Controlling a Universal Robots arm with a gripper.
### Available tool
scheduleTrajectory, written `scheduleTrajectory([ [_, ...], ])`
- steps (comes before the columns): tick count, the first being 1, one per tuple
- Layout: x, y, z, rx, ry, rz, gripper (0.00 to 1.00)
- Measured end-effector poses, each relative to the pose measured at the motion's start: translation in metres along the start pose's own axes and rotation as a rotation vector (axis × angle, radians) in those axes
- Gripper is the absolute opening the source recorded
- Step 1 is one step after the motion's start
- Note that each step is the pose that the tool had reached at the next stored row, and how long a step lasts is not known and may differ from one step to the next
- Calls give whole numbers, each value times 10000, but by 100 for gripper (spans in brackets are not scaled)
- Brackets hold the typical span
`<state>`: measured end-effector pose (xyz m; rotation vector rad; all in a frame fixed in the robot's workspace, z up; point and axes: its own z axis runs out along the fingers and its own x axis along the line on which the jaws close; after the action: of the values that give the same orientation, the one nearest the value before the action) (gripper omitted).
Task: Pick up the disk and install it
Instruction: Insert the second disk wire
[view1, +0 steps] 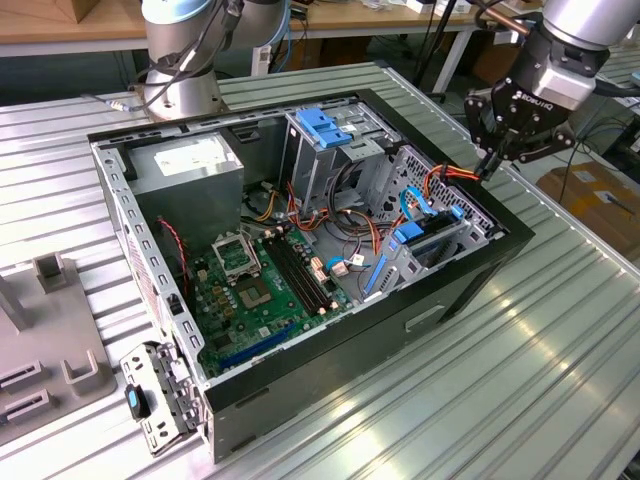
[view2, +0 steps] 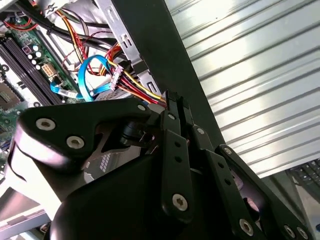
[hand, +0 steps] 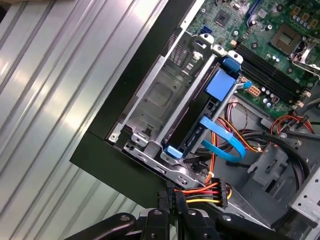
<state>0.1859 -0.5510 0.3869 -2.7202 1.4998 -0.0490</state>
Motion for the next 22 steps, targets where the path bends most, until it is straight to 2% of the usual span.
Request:
scheduleTrajectory([
  [4,-1,1,0,-6,23,502,16],
  [10,-1,2,0,-7,26,567,16],
  [14,-1,2,1,-12,49,1055,16],
  [18,-1,2,4,-20,85,1842,16],
  [22,-2,3,4,-22,92,1989,16],
])
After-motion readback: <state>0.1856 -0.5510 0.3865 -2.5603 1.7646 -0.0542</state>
